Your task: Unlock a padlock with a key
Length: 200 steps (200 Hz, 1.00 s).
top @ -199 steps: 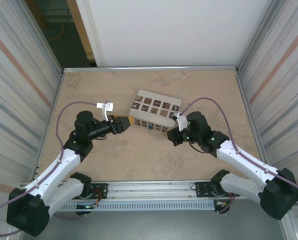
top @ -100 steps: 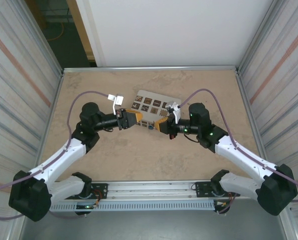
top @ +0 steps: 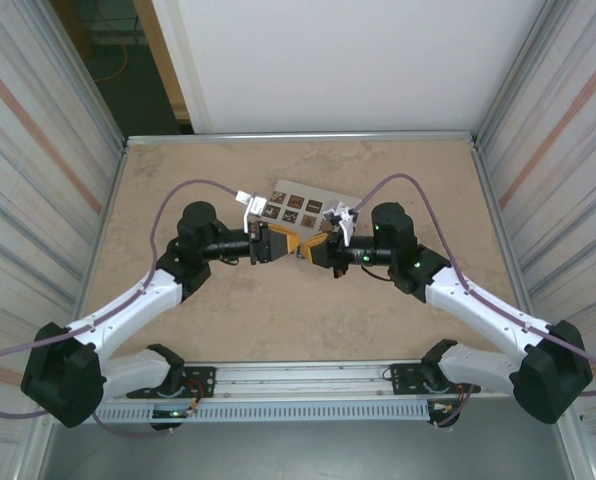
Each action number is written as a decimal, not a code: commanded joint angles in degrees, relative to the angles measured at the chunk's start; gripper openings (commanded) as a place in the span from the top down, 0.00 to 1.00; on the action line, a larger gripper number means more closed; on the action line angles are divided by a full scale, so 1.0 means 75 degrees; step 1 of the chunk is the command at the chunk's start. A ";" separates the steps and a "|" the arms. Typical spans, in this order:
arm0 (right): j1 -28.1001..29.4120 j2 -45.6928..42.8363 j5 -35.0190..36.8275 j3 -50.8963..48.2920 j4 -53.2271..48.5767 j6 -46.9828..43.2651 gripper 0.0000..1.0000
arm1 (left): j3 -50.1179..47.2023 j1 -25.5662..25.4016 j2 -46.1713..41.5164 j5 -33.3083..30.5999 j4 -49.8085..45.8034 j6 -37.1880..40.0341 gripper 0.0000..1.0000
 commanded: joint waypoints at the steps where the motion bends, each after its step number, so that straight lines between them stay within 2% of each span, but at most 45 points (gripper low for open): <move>1: 0.0079 0.0093 -0.0177 0.0282 0.0188 -0.0003 1.00 | 0.0235 -0.0044 0.0001 0.0111 -0.0239 0.0429 0.53; 41: 0.0111 0.0131 -0.0112 0.0310 0.0229 0.0038 1.00 | 0.0226 -0.0080 0.0036 0.0067 -0.0449 0.0587 0.59; 71: 0.0124 0.0131 -0.0068 0.0306 0.0241 0.0079 1.00 | 0.0231 -0.0114 0.0071 0.0080 -0.0448 0.0610 0.67; 102: 0.0129 0.0149 -0.0007 0.0305 0.0242 0.0126 1.00 | 0.0238 -0.0147 0.0074 0.0083 -0.0436 0.0640 0.79; 134: 0.0133 0.0178 0.0085 0.0305 0.0241 0.0205 1.00 | 0.0227 -0.0162 0.0054 0.0032 -0.0392 0.0645 1.00; 154: 0.0096 0.0179 0.0092 0.0306 0.0253 0.0298 1.00 | 0.0180 -0.0161 -0.0045 -0.0136 -0.0325 0.0612 1.00; 166: 0.0036 0.0146 0.0088 0.0283 0.0279 0.0418 0.96 | 0.0123 -0.0162 -0.0153 -0.0340 -0.0295 0.0600 1.00; 200: -0.0297 -0.0073 -0.0082 -0.0055 0.0885 0.1157 0.77 | -0.0167 -0.0169 -0.0579 -0.1060 -0.0124 0.0551 1.00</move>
